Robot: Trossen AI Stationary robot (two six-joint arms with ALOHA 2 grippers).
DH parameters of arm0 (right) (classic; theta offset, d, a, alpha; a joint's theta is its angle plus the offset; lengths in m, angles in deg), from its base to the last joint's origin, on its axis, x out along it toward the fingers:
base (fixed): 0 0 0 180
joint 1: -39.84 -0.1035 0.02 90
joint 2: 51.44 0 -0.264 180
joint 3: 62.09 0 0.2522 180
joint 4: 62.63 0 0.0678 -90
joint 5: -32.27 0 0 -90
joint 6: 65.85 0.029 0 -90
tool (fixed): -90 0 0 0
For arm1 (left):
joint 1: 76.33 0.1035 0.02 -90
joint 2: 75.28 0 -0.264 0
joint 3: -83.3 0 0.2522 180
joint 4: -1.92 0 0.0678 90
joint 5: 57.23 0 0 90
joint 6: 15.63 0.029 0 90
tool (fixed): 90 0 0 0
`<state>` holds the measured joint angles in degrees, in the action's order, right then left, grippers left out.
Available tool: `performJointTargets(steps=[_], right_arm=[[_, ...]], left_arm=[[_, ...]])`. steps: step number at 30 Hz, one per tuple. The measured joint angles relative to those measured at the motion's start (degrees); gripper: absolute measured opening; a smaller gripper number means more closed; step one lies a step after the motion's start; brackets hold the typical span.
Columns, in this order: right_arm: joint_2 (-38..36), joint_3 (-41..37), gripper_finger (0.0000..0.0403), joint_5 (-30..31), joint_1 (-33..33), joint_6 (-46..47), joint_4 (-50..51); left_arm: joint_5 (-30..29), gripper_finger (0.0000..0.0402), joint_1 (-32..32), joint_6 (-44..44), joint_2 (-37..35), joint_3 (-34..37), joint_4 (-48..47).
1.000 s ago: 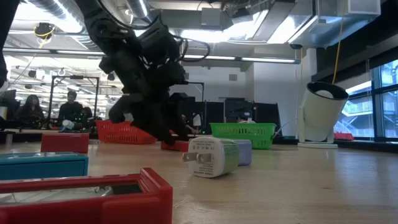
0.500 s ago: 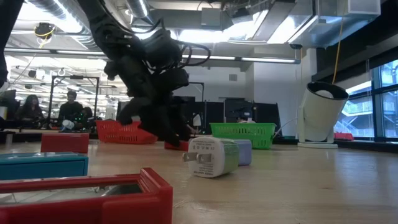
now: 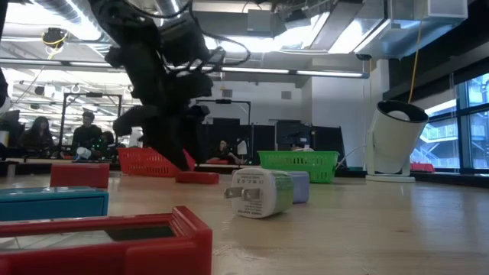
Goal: Pick & Place Office items
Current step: Put the top red digital clock into the red bin
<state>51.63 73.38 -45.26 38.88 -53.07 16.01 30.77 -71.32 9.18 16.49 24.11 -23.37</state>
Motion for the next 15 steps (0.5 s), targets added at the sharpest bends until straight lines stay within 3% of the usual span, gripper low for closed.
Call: performJointTargets(steps=[7,15], right_arm=[[0.0,0.0,0.0228,0.13,0.0,0.0,-0.02],[0.0,0.0,0.0228,-0.04,-0.02,0.07,-0.04]], left_arm=[[0.02,0.0214,-0.62,-3.44,-0.2,-0.13,6.31],[0.04,0.0214,1.93,-6.7,3.71,-0.17,6.58]])
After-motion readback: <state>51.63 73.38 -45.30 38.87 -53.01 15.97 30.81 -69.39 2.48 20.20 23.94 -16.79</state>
